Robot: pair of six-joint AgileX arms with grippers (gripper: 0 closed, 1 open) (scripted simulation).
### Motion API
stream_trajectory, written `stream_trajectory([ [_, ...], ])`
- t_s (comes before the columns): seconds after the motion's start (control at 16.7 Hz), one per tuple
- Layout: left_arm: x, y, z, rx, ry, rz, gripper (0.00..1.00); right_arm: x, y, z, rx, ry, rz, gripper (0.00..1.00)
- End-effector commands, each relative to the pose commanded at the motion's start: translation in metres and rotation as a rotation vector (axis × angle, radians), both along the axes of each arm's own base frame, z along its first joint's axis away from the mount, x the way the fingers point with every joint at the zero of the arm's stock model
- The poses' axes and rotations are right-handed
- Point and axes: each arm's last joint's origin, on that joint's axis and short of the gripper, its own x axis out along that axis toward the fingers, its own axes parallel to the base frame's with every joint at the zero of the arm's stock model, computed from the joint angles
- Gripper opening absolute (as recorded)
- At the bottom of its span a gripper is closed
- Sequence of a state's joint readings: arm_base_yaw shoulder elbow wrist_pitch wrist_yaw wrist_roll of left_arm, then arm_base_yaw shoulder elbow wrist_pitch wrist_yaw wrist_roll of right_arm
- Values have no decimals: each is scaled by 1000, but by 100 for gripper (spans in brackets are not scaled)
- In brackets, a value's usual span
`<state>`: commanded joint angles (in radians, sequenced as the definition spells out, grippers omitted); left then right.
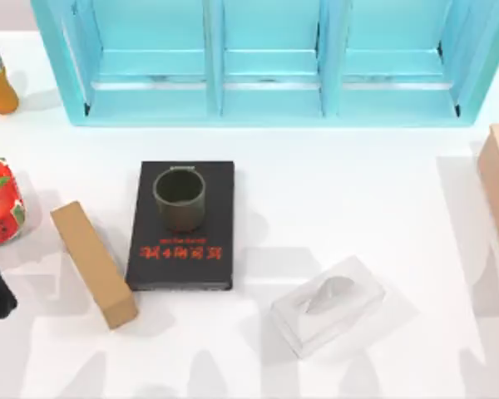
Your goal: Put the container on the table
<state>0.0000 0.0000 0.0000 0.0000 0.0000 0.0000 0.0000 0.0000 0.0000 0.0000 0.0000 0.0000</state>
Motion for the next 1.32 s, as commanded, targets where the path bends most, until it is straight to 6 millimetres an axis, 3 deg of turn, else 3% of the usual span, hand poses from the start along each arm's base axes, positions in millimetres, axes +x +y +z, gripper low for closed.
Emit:
stream_trajectory([
  [0.36,0,0,0,0,0,0,100,2,4,6,9,113,35,100],
  [0.6,0,0,0,0,0,0,100,10,15,38,33,325,112,100],
  [0.78,0,0,0,0,0,0,100,25,31,81,56,476,176,100],
  [0.96,0,0,0,0,0,0,100,52,55,139,90,581,238,100],
  [1.32,0,0,0,0,0,0,100,119,141,261,210,652,350,100],
])
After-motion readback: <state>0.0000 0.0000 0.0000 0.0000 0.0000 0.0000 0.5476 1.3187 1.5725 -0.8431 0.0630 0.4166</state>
